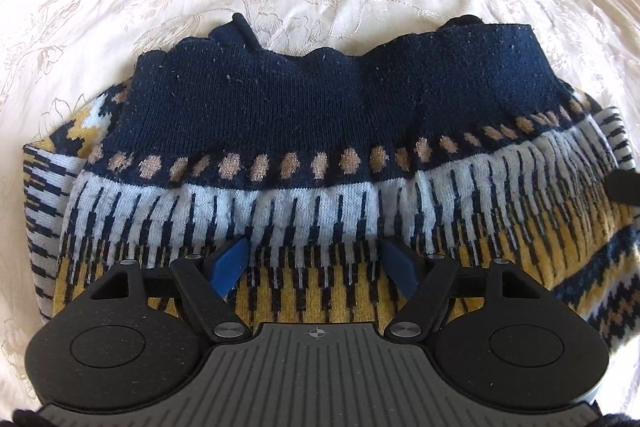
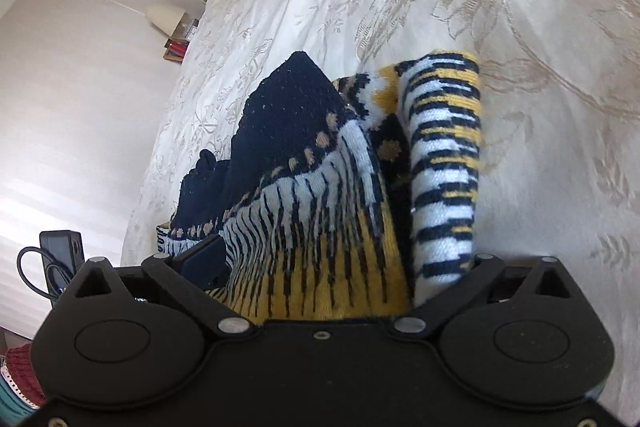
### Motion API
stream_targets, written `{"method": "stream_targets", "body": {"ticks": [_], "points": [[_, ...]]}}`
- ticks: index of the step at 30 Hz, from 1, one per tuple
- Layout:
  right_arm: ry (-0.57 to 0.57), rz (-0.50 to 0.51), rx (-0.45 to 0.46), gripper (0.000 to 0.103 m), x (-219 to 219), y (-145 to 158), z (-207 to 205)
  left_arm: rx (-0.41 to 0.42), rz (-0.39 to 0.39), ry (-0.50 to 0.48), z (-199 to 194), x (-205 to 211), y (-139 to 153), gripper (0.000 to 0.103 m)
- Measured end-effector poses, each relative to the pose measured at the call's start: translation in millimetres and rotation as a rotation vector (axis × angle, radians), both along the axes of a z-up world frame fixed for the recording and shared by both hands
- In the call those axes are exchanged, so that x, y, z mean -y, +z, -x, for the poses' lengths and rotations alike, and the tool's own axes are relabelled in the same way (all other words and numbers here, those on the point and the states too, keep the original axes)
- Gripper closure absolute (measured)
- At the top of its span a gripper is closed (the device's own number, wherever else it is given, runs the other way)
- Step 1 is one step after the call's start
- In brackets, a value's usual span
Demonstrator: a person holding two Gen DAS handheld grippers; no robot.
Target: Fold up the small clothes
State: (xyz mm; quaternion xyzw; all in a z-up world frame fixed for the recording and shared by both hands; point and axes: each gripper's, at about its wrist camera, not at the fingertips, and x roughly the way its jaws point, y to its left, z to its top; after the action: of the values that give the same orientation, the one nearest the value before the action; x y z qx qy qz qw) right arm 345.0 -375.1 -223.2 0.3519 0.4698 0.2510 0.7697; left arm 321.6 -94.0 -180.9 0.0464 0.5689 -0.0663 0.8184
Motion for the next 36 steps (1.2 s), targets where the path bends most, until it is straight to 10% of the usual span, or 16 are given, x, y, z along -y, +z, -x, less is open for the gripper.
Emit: {"method": "stream_targets", "body": {"ticks": [11,22,26,36], "points": [[-0.043,0.006,-0.052,0.001,-3,5,-3,-0.035,0.046,0.023,-3,-9,12,0.033],[-0.06,0.067,-0.083,0.039,9,13,7,0.002,0.064,0.019,76,6,29,0.036],[-0.037,0.164,-0.105,0.069,2,21,6,-0.069,0.065,0.012,79,5,12,0.035],[-0.016,0.323,-0.063,0.073,-33,81,11,0.039,0.174,0.107,101,-46,62,0.035]]}}
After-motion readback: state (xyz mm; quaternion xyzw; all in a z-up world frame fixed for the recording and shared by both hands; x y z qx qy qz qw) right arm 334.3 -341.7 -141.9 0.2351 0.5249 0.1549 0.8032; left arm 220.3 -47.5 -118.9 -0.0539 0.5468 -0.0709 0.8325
